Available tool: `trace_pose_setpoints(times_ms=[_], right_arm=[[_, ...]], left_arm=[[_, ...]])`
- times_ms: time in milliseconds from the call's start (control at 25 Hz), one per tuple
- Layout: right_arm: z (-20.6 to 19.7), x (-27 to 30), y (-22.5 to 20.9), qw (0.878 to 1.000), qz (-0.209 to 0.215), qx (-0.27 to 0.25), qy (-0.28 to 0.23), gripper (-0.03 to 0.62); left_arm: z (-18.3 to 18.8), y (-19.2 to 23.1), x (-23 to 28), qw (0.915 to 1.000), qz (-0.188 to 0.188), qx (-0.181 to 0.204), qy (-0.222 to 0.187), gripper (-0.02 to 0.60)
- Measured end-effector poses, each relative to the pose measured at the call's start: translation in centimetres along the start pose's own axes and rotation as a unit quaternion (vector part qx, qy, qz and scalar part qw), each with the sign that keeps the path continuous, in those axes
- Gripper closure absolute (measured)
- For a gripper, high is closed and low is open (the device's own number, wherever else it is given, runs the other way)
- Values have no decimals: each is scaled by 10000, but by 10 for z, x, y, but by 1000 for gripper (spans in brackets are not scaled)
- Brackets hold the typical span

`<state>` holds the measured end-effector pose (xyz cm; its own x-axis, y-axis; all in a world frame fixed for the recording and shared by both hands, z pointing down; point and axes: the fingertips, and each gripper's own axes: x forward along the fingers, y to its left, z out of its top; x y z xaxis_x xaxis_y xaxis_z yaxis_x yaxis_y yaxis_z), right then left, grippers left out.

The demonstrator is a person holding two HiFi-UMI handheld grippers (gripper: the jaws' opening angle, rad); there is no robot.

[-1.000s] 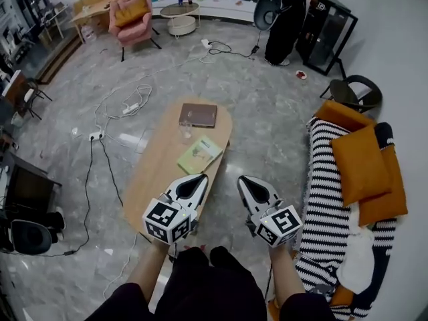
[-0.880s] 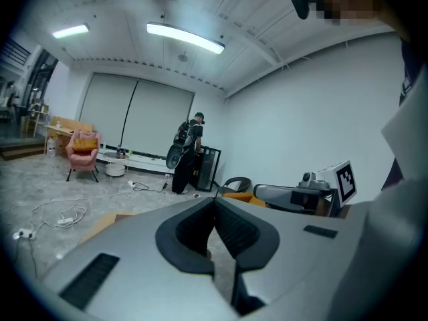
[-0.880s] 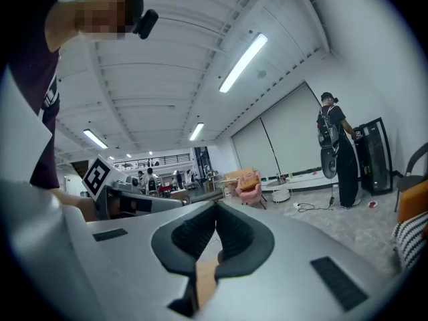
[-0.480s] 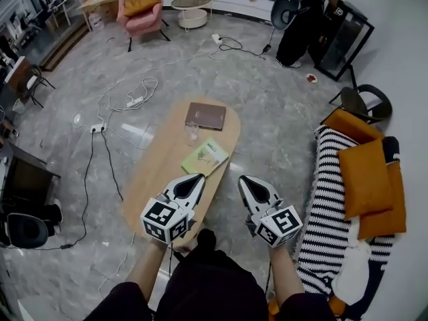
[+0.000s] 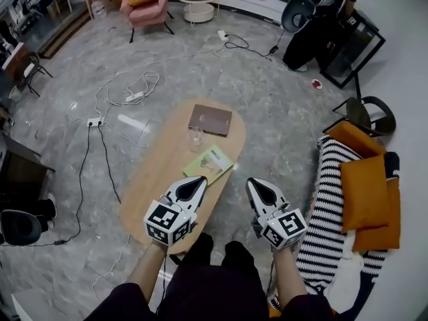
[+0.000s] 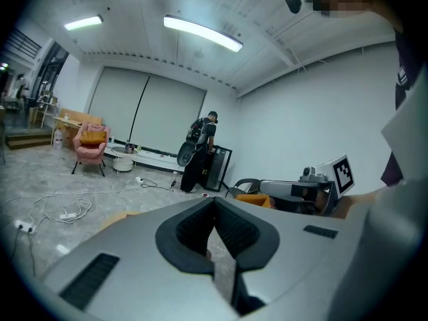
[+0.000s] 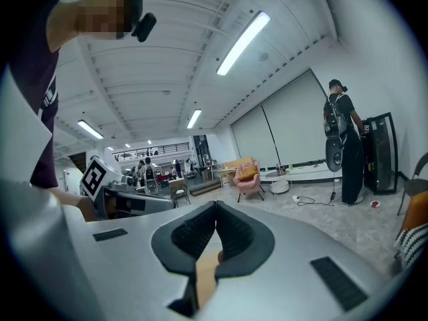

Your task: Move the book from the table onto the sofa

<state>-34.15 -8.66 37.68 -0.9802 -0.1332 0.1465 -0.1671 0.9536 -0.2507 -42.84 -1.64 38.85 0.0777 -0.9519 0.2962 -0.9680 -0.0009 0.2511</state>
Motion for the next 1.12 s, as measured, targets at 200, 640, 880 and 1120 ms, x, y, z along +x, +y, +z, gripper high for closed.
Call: trace_pose_setpoints(times_ms=[200,640,880,1120], right_arm=[[-13,25,-22,9996,194,41,175,571],[-49,52,-85,9951,611,368,688,571],[-69,76,-100,9930,738,407,823,571],[-126,117,-130,9887,754,564,1167,570]], left_arm=[[-12,27,11,9994,309,-153,21,566],[-48,55,53,9917,1094,-653,158,566],[-72,73,67,9888,1264,-725,338,566],[-118,112,89,9849,1465,-721,581,566]])
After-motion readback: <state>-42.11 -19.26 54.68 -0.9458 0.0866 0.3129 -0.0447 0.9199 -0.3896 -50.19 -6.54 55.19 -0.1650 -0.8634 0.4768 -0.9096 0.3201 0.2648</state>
